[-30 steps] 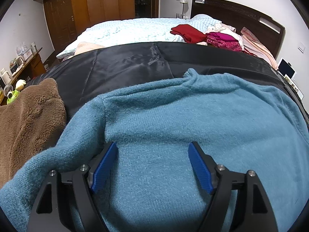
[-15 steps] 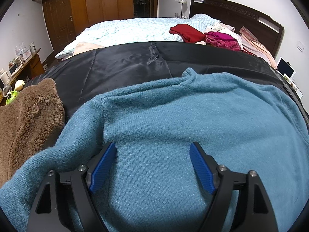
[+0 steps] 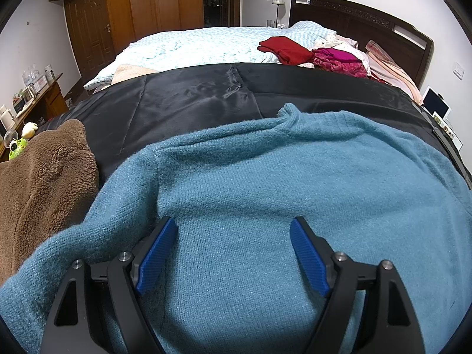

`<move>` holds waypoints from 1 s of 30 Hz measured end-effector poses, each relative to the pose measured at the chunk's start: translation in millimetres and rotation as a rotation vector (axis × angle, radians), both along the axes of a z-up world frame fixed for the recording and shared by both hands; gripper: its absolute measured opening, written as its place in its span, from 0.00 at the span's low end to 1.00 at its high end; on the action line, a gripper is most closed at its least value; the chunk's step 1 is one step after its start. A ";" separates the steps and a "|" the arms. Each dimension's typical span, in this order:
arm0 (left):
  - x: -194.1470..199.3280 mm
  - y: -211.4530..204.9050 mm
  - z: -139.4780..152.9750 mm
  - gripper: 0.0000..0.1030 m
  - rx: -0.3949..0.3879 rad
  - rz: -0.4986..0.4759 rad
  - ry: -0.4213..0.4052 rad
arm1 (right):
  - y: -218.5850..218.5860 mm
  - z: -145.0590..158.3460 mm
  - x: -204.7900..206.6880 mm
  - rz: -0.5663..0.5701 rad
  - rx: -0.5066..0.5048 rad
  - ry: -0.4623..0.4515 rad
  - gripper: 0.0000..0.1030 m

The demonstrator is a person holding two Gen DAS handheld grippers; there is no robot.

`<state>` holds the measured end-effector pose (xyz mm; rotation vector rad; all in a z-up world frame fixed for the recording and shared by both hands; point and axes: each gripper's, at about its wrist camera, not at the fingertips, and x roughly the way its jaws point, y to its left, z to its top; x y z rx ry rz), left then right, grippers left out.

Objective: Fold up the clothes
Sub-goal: 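Grasp the sweater hem with the right gripper and lift it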

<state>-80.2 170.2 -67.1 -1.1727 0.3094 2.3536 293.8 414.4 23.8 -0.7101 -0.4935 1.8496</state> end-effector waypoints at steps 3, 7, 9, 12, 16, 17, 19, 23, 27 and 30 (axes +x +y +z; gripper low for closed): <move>0.3 0.1 0.2 0.80 0.000 0.000 0.000 | 9.4 -14.3 1.1 0.001 -0.048 -0.020 0.17; 0.3 0.2 0.3 0.80 0.000 0.001 0.000 | 29.9 -23.0 20.4 0.008 -0.255 0.030 0.18; 0.3 0.2 0.4 0.80 0.000 0.000 0.000 | 39.7 -25.8 34.6 0.023 -0.387 0.075 0.20; 0.7 0.4 0.6 0.80 0.000 0.001 0.000 | 42.3 -28.0 52.6 0.043 -0.499 0.131 0.24; 1.1 0.6 1.0 0.80 0.000 0.001 0.000 | 43.9 -28.4 67.3 0.104 -0.633 0.203 0.31; 1.3 0.7 1.0 0.80 0.000 0.001 0.000 | 44.1 -29.1 70.5 0.122 -0.669 0.220 0.46; 1.7 0.8 1.1 0.80 0.000 0.001 0.000 | 42.2 -29.6 81.7 0.145 -0.716 0.262 0.72; 2.3 1.0 1.2 0.80 0.000 0.001 0.000 | 50.1 -26.2 104.7 0.138 -0.818 0.380 0.74; 2.6 1.9 1.6 0.80 0.000 0.001 0.000 | 61.6 -27.3 126.8 0.093 -0.930 0.504 0.74; 2.9 2.6 1.6 0.80 0.000 0.001 0.000 | 65.4 -30.5 145.6 0.056 -1.007 0.564 0.74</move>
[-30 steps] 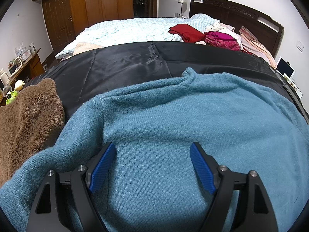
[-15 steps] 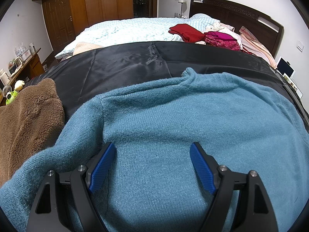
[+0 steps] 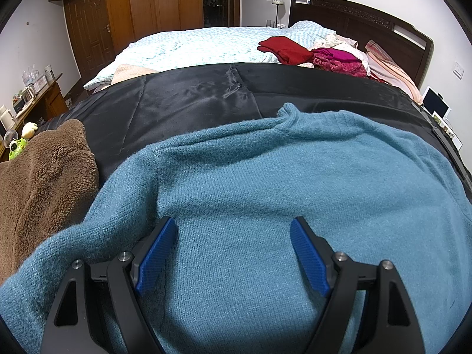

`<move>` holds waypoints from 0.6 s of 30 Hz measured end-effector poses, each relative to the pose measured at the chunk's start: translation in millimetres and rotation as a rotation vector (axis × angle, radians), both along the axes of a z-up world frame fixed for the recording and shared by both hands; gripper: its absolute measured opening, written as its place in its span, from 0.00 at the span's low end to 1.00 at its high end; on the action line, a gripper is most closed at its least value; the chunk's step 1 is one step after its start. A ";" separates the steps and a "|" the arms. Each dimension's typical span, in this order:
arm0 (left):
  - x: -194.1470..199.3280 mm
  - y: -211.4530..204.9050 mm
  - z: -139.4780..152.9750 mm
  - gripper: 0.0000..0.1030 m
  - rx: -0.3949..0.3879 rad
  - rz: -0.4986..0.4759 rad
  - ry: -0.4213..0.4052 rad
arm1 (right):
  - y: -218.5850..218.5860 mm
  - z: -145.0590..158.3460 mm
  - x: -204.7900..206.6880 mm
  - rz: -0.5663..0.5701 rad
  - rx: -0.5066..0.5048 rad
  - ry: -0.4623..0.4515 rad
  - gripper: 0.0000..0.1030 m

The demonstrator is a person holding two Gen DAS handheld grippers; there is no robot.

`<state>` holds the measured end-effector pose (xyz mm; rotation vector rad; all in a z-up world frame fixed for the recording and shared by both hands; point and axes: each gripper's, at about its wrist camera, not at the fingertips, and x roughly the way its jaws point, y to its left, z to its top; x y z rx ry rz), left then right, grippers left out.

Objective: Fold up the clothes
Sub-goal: 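Grasp the sweater hem with the right gripper and lift it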

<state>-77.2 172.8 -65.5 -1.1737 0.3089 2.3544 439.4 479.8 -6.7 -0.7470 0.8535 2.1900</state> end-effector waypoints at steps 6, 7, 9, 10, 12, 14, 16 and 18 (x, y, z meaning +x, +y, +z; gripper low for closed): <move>0.5 0.6 0.2 0.80 0.000 0.000 0.000 | -5.8 -3.4 27.2 -0.047 -0.035 -0.036 0.74; 0.7 0.7 0.3 0.80 0.000 0.000 0.000 | -5.9 -4.2 28.2 -0.057 -0.028 -0.050 0.74; 1.0 1.3 0.4 0.80 0.000 0.000 0.000 | -3.5 -5.5 27.0 -0.064 -0.016 -0.064 0.74; 1.1 1.6 0.4 0.80 0.000 0.000 0.000 | -1.2 -5.6 24.6 -0.061 -0.008 -0.068 0.74; 1.9 2.3 0.6 0.80 -0.001 0.001 0.000 | 6.7 -4.5 14.9 -0.033 0.014 -0.079 0.74; 2.4 2.8 0.7 0.80 0.000 0.001 0.000 | 18.2 -5.5 3.1 0.007 0.010 -0.083 0.74; 2.6 2.8 0.7 0.80 -0.001 0.001 0.000 | 31.1 -8.0 -9.0 0.047 -0.007 -0.082 0.74; 2.8 3.2 0.8 0.80 -0.001 0.001 0.000 | 45.2 -12.3 -18.9 0.070 -0.043 -0.068 0.74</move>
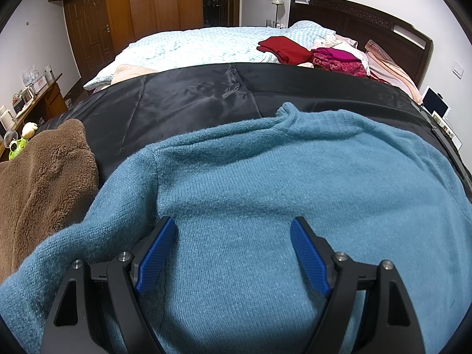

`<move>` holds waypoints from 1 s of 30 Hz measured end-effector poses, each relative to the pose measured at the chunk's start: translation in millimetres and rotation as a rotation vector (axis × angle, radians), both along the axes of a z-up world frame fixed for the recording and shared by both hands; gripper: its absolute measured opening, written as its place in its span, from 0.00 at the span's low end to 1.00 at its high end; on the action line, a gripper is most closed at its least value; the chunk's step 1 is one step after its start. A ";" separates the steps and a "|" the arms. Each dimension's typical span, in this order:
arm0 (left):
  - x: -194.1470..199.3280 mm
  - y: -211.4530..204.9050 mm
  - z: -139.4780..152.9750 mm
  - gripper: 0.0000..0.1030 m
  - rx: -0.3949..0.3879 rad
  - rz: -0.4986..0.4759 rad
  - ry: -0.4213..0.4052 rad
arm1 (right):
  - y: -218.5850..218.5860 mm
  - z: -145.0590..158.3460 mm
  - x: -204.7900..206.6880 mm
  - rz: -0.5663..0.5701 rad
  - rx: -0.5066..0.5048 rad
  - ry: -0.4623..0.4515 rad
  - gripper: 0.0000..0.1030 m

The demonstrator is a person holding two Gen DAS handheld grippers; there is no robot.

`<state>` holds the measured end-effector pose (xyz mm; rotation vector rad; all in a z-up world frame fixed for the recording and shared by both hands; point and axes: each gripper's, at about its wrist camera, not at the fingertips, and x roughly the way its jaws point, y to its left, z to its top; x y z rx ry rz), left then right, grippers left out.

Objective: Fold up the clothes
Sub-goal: 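Grasp the sweater hem with the right gripper and lift it, then fold the held hem over the sweater body with the right gripper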

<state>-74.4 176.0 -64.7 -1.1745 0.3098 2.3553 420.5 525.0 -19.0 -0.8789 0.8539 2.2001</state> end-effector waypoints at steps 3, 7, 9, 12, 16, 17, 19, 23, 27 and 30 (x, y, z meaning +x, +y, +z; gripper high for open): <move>0.2 0.3 0.1 0.80 0.000 0.000 0.000 | 17.1 -8.1 -10.9 0.019 -0.069 0.039 0.74; 0.3 0.4 -0.2 0.80 -0.001 0.000 0.001 | 11.3 -9.9 -22.0 0.073 -0.080 0.036 0.62; 0.2 1.1 -0.2 0.81 -0.002 0.000 0.001 | 1.2 -10.5 -28.9 0.107 -0.068 0.010 0.45; -0.3 0.9 -0.4 0.81 -0.001 -0.001 0.001 | -16.1 -6.9 -35.0 0.124 0.003 -0.028 0.24; -0.7 0.3 -0.4 0.81 0.000 -0.001 0.000 | -41.3 11.0 -40.9 0.059 0.254 -0.162 0.20; -0.8 0.0 -0.5 0.81 0.000 -0.002 0.000 | -48.5 16.5 -43.6 0.043 0.340 -0.206 0.20; -1.0 -0.2 -0.1 0.81 0.003 -0.003 -0.002 | -59.7 26.4 -48.2 0.015 0.479 -0.263 0.20; -0.3 -2.3 1.1 0.81 0.008 -0.005 -0.016 | -79.8 45.4 -69.1 -0.029 0.760 -0.329 0.20; 6.7 -7.2 9.3 0.81 0.052 -0.006 -0.082 | -91.7 61.7 -92.9 -0.068 0.953 -0.324 0.20; 15.4 -8.8 20.8 0.81 0.063 -0.014 -0.103 | -98.0 74.6 -112.6 -0.072 1.013 -0.282 0.20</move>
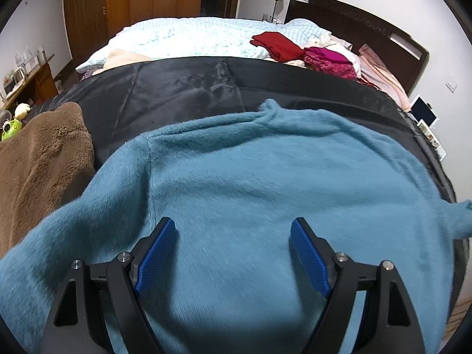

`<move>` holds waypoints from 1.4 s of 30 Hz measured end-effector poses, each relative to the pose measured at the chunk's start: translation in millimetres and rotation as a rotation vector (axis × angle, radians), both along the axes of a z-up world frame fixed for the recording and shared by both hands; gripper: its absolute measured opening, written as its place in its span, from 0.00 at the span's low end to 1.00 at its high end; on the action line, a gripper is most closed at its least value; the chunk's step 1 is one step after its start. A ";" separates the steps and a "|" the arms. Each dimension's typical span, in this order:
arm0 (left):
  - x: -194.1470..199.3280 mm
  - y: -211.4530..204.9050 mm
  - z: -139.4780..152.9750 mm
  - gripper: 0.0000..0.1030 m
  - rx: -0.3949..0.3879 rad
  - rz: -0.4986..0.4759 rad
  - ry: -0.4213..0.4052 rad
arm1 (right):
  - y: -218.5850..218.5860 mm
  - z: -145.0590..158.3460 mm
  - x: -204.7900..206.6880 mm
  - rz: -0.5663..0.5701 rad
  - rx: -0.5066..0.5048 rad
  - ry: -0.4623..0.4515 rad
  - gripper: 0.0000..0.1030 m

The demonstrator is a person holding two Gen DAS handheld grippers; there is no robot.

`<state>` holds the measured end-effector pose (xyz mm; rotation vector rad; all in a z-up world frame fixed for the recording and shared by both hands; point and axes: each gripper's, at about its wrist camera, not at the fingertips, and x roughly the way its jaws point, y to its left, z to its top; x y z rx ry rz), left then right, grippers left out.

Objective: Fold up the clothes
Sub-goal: 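Fold the held hem over the sweater body with the right gripper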

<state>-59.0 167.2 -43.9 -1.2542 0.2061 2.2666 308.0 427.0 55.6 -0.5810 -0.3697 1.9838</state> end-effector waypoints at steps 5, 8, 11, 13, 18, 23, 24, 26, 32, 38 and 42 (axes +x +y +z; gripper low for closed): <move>23.1 -3.1 24.8 0.81 0.018 -0.043 0.017 | -16.5 26.8 -40.0 0.081 0.045 0.070 0.20; 38.7 -7.3 37.0 0.81 0.066 -0.085 0.011 | -39.1 46.6 -68.7 0.176 0.051 0.117 0.20; 51.4 -10.7 46.0 0.81 0.095 -0.108 0.015 | -77.4 57.1 -101.3 0.331 0.051 0.132 0.20; 57.0 -16.3 50.5 0.81 0.107 -0.114 0.022 | -103.3 58.2 -120.8 0.443 0.046 0.114 0.20; 61.4 -37.2 55.4 0.81 0.113 -0.089 0.032 | -169.4 30.2 -159.1 0.709 -0.022 -0.061 0.21; 50.9 -61.8 46.9 0.81 0.121 -0.042 -0.011 | -202.0 -16.3 -169.2 0.861 -0.123 -0.244 0.80; 49.5 -64.9 44.4 0.81 0.120 -0.037 -0.019 | -203.4 -26.8 -165.9 0.883 -0.130 -0.268 0.84; 48.8 -68.6 39.5 0.81 0.108 -0.027 -0.024 | -212.7 -42.5 -157.9 0.918 -0.136 -0.321 0.84; 63.2 -64.4 34.1 0.81 0.069 -0.065 -0.001 | -207.4 -67.9 -122.7 0.938 -0.205 -0.379 0.84; 97.6 -40.9 34.4 0.81 0.009 -0.169 0.050 | -182.3 -55.6 -80.5 0.961 -0.403 -0.282 0.84; 115.1 -27.5 32.3 0.81 -0.001 -0.220 0.055 | -176.8 -57.8 -62.7 0.929 -0.420 -0.277 0.84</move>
